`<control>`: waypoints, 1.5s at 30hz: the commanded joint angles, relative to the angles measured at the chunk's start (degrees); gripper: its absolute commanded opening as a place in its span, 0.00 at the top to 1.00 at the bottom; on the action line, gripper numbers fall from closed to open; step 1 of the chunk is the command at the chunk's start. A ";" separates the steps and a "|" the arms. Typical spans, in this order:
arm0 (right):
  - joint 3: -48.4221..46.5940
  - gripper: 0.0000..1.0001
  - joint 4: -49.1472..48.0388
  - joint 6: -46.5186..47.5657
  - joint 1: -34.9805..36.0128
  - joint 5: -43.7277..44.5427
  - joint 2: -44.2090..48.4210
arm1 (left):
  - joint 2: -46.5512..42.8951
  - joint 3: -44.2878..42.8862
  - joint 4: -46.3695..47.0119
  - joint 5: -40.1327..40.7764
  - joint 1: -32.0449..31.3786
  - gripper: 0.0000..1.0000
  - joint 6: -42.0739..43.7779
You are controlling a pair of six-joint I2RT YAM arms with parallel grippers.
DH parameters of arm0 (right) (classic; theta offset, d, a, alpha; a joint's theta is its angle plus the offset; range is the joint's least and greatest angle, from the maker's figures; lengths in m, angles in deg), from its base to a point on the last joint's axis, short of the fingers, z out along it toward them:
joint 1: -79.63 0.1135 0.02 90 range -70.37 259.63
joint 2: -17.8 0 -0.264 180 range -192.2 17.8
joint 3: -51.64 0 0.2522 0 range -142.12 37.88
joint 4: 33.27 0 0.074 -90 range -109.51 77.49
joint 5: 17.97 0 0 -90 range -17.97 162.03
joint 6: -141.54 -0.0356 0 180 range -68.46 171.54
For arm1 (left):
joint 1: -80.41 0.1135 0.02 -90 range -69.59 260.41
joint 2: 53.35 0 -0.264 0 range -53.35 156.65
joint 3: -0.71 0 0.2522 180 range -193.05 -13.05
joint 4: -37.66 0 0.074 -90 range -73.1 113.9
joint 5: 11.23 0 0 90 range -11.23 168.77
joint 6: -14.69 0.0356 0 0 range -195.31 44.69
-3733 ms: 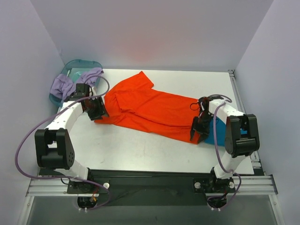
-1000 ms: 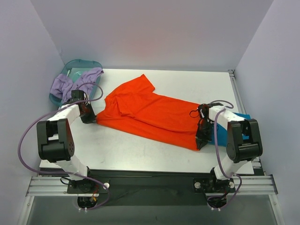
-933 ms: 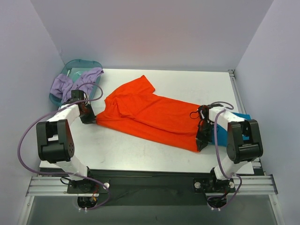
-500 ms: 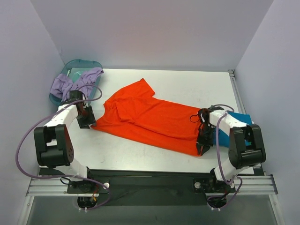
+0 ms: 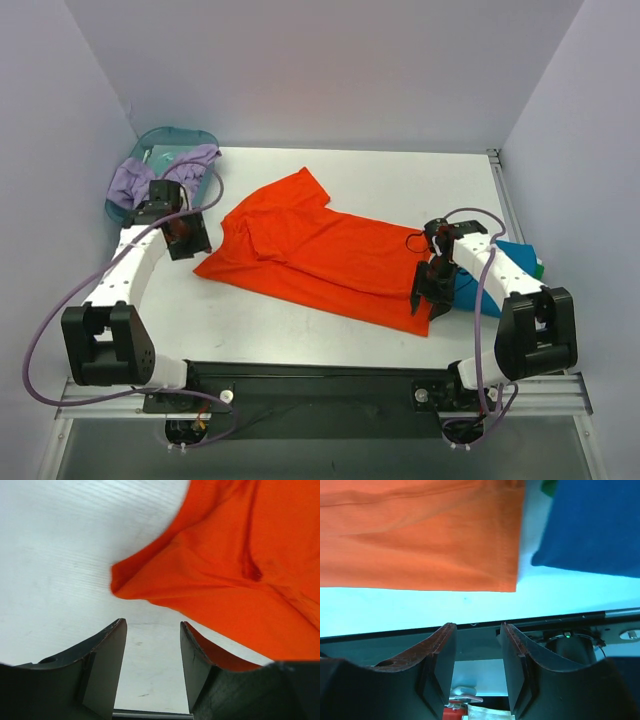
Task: Fold and stack the t-shirts
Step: Fold the flattened tshirt in 1/3 of the way
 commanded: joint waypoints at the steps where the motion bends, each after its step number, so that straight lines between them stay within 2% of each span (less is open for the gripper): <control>1: -0.82 0.59 -0.34 0.55 0.68 -2.54 -0.25 | -1.65 -0.40 3.50 -3.36 -7.88 0.43 -5.72; 5: -0.29 0.59 -3.25 -0.07 1.30 -4.31 -2.97 | 2.04 0.75 10.26 -8.82 -12.99 0.43 -11.18; 11: -0.82 0.59 -5.71 -0.86 3.23 -4.84 -5.61 | 11.00 -4.07 12.21 -9.62 -17.39 0.43 -11.81; 22: -0.65 0.59 -7.12 -2.27 5.08 -4.93 -6.49 | 19.27 -7.34 12.39 -7.25 -18.19 0.43 -8.91; 27: -0.21 0.59 -7.03 -2.62 5.43 -4.92 -5.96 | 21.11 -7.43 13.79 -7.33 -18.28 0.47 -8.12; 34: 0.76 0.59 -6.86 -3.41 5.69 -4.84 -5.17 | 24.37 -10.06 13.53 -7.95 -18.72 0.64 -6.98; 38: 1.46 0.59 -6.77 -3.94 5.96 -4.66 -4.65 | 25.42 -11.64 13.00 -8.30 -18.98 0.82 -6.18; 45: 2.69 0.59 -6.77 -4.64 5.87 -4.22 -3.33 | 26.92 -13.84 12.21 -9.00 -19.33 1.00 -5.48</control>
